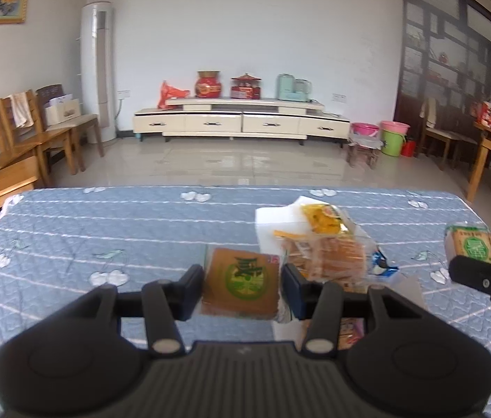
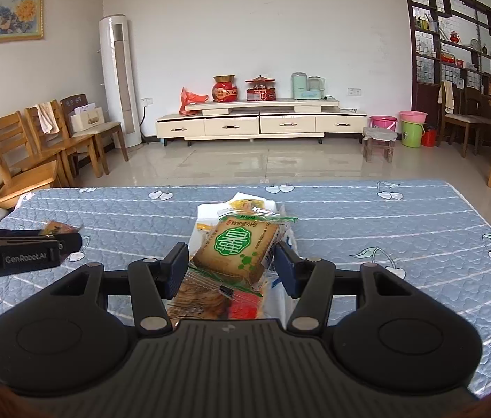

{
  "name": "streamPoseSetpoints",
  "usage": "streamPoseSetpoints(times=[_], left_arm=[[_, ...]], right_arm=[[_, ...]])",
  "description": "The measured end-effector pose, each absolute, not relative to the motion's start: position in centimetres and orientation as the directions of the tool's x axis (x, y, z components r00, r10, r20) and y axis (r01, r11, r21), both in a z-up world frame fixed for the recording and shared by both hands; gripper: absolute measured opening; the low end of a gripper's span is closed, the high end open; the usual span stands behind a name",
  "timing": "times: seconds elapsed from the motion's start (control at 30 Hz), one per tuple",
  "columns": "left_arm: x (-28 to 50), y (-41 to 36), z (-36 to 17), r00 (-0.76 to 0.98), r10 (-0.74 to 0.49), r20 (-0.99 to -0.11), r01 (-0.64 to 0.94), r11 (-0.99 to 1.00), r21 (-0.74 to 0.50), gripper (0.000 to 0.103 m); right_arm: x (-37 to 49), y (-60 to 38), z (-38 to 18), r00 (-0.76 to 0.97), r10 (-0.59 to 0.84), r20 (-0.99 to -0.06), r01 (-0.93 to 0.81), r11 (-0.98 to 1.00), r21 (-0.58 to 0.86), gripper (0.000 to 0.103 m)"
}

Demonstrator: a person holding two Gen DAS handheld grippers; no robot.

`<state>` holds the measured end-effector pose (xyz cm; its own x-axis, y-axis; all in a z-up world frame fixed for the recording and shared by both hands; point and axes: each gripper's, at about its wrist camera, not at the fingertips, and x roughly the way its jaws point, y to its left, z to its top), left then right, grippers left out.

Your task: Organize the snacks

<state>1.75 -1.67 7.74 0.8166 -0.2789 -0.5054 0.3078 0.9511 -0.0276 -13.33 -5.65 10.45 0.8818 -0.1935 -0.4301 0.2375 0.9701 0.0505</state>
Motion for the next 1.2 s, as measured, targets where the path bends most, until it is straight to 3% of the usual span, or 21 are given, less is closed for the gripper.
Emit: streamPoseSetpoints(times=[0.7,1.2], left_arm=[[4.1,-9.7,5.0,0.733,-0.396,-0.554,0.440,0.896,-0.058,0.049],[4.5,-11.5,3.0,0.689,-0.418,-0.591,0.463,0.882,-0.084,0.049]], right_arm=[[-7.6,-9.3,8.5,0.860,-0.203,-0.467,0.262,0.963,0.063,0.067],[-1.7,-9.9,6.3,0.847,-0.130,-0.516,0.204,0.975,0.090,0.067]])
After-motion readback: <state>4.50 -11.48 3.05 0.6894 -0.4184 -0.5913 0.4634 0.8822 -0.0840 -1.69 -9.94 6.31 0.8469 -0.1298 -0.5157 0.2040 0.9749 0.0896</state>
